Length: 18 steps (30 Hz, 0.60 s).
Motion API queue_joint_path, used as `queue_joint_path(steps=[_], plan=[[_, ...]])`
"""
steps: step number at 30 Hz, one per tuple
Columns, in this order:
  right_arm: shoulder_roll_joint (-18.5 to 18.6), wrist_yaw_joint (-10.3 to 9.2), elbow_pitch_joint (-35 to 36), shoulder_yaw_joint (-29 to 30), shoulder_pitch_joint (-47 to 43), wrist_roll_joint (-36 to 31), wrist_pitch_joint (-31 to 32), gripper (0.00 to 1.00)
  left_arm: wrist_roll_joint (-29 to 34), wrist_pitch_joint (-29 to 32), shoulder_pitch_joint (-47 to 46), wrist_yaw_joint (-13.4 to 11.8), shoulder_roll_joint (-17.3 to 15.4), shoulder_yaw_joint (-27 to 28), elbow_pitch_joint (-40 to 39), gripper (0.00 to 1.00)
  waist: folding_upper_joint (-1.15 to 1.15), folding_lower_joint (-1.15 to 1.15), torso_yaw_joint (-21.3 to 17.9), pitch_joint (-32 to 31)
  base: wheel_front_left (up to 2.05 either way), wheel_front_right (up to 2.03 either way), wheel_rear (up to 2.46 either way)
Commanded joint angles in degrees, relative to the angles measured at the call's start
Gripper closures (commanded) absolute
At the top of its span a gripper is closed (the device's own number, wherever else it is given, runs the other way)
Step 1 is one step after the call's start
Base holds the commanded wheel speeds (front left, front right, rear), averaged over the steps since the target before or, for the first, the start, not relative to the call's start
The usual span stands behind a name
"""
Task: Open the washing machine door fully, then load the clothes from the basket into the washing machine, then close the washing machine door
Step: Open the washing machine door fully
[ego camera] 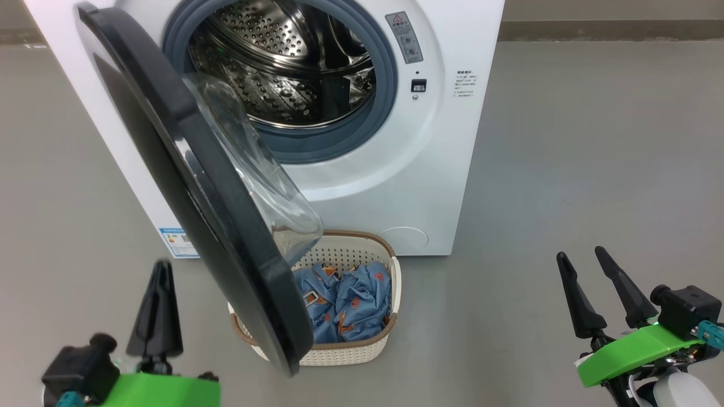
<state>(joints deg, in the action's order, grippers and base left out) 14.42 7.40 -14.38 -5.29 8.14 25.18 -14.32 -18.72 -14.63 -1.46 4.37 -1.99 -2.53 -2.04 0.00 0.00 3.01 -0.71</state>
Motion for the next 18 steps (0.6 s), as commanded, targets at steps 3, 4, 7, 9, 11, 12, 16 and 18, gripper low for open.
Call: queue_joint_path(steps=[3,4,7,9,11,12,16,18], plan=[[0.6,0.09,1.2,-1.5,1.2,0.0,-0.7,0.0,0.3,-0.4,-3.0,-0.2,-0.9,0.6,-6.1,1.0,0.0,0.0,0.0,-0.1,0.0,0.0,0.0],[0.6,0.09,1.2,-1.5,1.3,0.0,-0.7,0.0,0.5,-0.4,-3.1,-0.1,-0.9,0.0,-7.6,1.0,0.0,0.0,0.0,-0.2,0.0,0.0,0.0],[0.2,0.09,1.2,-1.6,1.2,0.7,-0.7,0.0,0.5,-0.4,-3.3,0.0,-0.9,-2.2,-12.0,1.0,0.0,0.0,0.1,-0.3,0.0,0.0,0.0],[0.0,0.09,1.3,-2.0,1.3,1.4,-0.7,0.0,0.8,-0.4,-3.4,0.1,-0.9,-3.7,-14.3,1.0,0.0,0.0,0.0,-0.3,0.0,0.0,0.0],[-0.1,0.09,1.3,-2.4,1.5,1.7,-0.7,0.0,0.9,-0.4,-3.3,0.1,-0.9,-5.2,-16.0,1.0,0.0,0.0,-0.1,-0.4,0.0,0.0,0.0],[-0.2,0.09,1.3,-2.5,1.6,1.9,-0.7,0.0,0.9,-0.2,-3.2,0.0,-0.9,-6.0,-16.6,1.0,0.0,0.0,-0.2,-0.4,0.0,0.0,0.0],[-0.2,0.09,1.3,-3.1,2.0,2.3,-0.7,0.0,0.6,1.2,-2.6,0.2,-0.9,-9.7,-18.4,1.0,0.0,0.0,-0.5,-0.3,0.0,0.0,0.0],[-0.3,0.09,1.4,-3.3,2.2,2.4,-0.7,0.0,0.1,1.8,-2.3,0.1,-0.9,-11.4,-18.6,1.0,0.0,0.0,-0.7,-0.2,0.0,0.0,0.0]])
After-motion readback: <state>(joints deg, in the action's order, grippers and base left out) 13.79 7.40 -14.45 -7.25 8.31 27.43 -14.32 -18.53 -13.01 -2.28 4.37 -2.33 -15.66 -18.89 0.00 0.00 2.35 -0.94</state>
